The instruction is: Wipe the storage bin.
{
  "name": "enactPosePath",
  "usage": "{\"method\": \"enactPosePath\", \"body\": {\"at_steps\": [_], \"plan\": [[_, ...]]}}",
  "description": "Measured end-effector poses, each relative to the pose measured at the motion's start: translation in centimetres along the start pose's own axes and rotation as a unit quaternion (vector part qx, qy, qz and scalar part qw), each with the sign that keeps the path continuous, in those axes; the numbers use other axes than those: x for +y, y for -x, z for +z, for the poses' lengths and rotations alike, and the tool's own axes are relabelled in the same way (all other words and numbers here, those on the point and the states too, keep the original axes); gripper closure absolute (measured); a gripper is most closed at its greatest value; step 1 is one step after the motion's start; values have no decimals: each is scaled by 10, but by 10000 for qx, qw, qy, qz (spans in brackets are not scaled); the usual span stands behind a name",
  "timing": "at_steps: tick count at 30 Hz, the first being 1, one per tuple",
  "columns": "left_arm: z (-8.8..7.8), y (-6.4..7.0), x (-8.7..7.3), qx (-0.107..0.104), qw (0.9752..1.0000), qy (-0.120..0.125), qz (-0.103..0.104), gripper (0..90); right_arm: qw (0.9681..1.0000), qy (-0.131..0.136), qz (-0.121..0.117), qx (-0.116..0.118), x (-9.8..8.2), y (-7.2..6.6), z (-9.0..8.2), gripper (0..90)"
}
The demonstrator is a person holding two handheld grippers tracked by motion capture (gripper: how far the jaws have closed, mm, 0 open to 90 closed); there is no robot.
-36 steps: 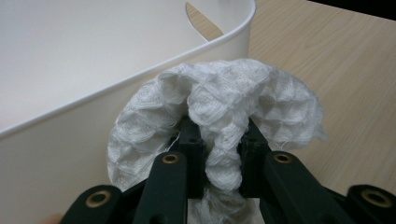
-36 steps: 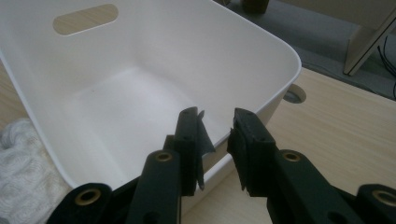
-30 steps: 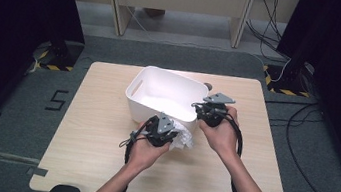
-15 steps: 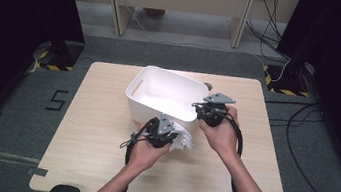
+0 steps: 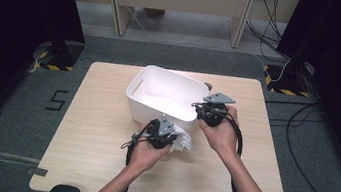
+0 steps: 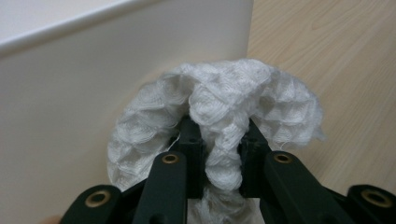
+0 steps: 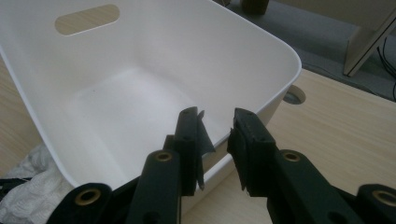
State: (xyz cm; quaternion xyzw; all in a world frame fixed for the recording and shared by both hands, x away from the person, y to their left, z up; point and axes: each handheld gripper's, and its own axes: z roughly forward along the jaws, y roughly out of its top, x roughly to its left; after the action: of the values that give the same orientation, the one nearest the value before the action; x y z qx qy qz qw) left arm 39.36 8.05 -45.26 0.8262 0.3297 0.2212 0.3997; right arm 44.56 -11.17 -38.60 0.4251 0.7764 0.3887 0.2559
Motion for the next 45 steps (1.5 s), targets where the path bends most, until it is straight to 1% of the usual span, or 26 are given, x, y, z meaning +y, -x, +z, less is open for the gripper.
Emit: {"method": "enactPosePath", "body": {"at_steps": [11,22,30,34,37,41,45], "plan": [[8,-1,-6,-81,9998,-156,-21,760,10000,8,0,9,0,1,0,727],[15,1,-11,-72,9997,-229,-8,759,10000,20,-18,6,0,1,0,727],[17,2,-11,-87,9997,-243,5,760,10000,33,12,6,0,0,1,727],[18,3,-11,-123,9995,-288,-9,760,10000,36,15,2,0,0,1,728],[20,4,-12,-114,9996,-261,-41,760,10000,38,13,-7,0,0,1,728],[21,4,-11,-118,9994,-328,17,760,10000,41,5,-2,0,1,1,728],[21,5,-11,-116,9994,-319,13,761,10000,36,1,-3,0,1,1,728]]}}
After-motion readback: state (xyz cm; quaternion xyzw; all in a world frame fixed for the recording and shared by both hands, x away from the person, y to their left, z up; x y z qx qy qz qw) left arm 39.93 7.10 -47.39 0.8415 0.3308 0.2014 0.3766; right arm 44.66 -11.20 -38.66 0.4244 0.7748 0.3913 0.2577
